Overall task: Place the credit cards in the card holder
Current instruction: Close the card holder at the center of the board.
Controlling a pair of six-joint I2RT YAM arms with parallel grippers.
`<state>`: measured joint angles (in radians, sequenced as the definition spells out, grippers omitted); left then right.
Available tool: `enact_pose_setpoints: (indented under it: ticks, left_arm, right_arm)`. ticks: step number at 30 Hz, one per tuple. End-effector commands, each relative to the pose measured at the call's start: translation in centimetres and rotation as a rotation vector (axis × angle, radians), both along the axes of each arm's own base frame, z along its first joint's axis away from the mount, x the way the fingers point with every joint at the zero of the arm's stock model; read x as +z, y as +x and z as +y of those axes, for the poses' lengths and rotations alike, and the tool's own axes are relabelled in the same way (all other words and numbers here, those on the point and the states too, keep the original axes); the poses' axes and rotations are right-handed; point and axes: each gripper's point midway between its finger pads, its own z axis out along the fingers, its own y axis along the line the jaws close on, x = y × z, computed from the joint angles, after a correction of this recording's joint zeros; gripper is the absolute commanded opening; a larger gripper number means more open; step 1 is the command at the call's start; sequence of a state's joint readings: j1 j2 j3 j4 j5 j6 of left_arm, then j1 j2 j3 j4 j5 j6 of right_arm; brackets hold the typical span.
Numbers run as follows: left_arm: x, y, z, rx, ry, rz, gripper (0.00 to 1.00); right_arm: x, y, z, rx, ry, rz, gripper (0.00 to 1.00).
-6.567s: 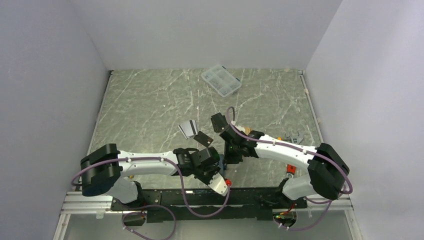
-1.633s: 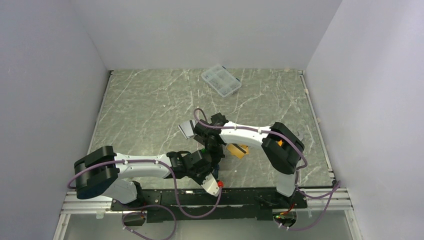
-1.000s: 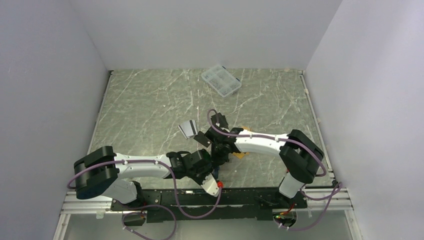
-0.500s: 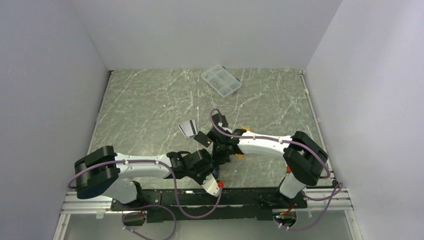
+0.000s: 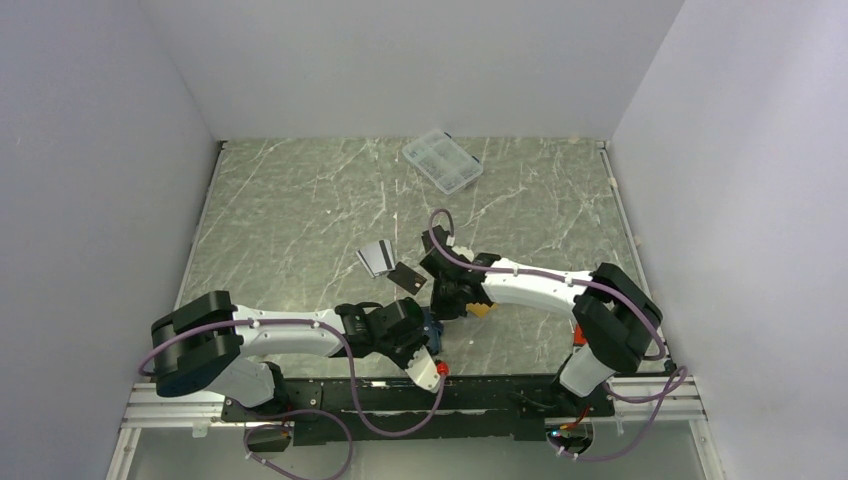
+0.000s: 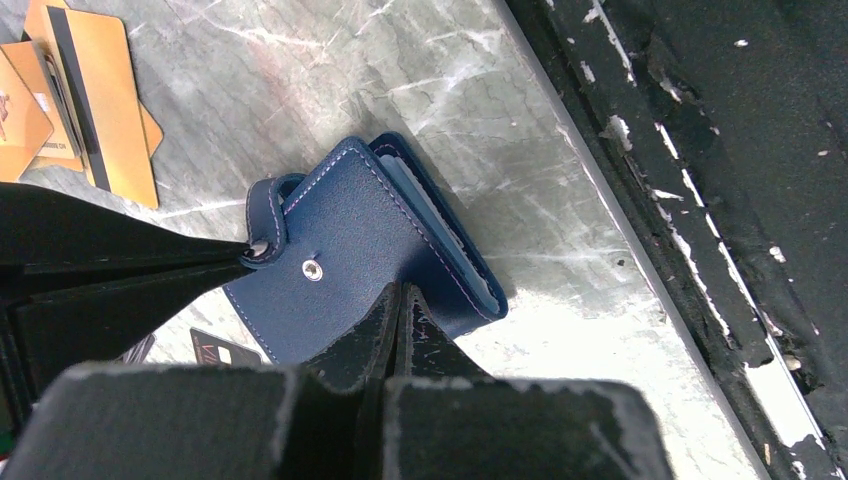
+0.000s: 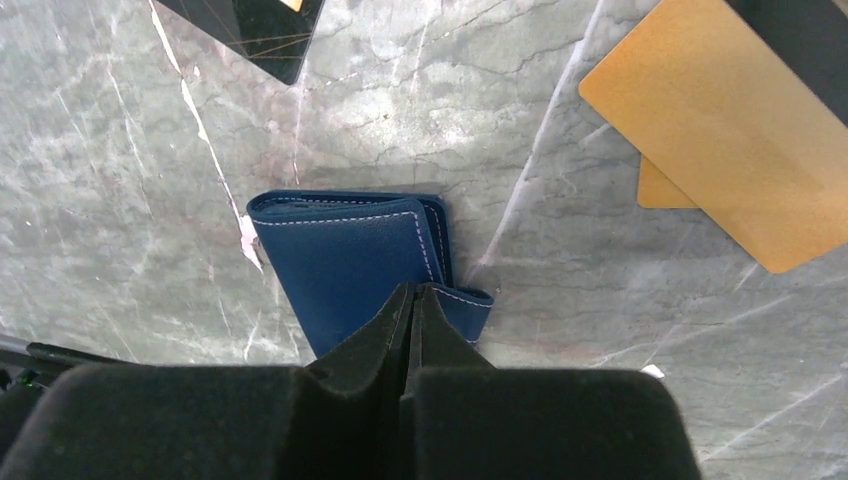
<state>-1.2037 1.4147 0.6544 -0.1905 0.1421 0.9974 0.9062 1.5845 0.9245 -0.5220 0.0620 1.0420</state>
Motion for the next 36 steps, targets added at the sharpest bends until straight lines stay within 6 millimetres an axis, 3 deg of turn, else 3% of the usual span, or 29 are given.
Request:
enact_pose_setpoints:
  ticks: [1, 11, 27, 36]
  left_arm:
    - [-2.1, -1.1, 1.5, -0.021, 0.079, 0.043, 0.00]
    - [-2.0, -1.1, 1.6, -0.021, 0.077, 0.042, 0.00]
    - [-2.0, -1.0, 1.6, -0.014, 0.079, 0.040, 0.00]
    - [-1.8, -0.9, 1.4, -0.013, 0.079, 0.037, 0.00]
  right_arm:
    - [-1.3, -0.9, 0.5, 0.049, -0.031, 0.010, 0.00]
    - [-2.1, -2.1, 2.1, 0.103, -0.017, 0.041, 0.00]
    - [-2.2, -3.7, 1.5, 0.082, -0.066, 0.027, 0.00]
    - [-3.4, -4.6, 0.4, 0.058, -0.084, 0.042, 0.00]
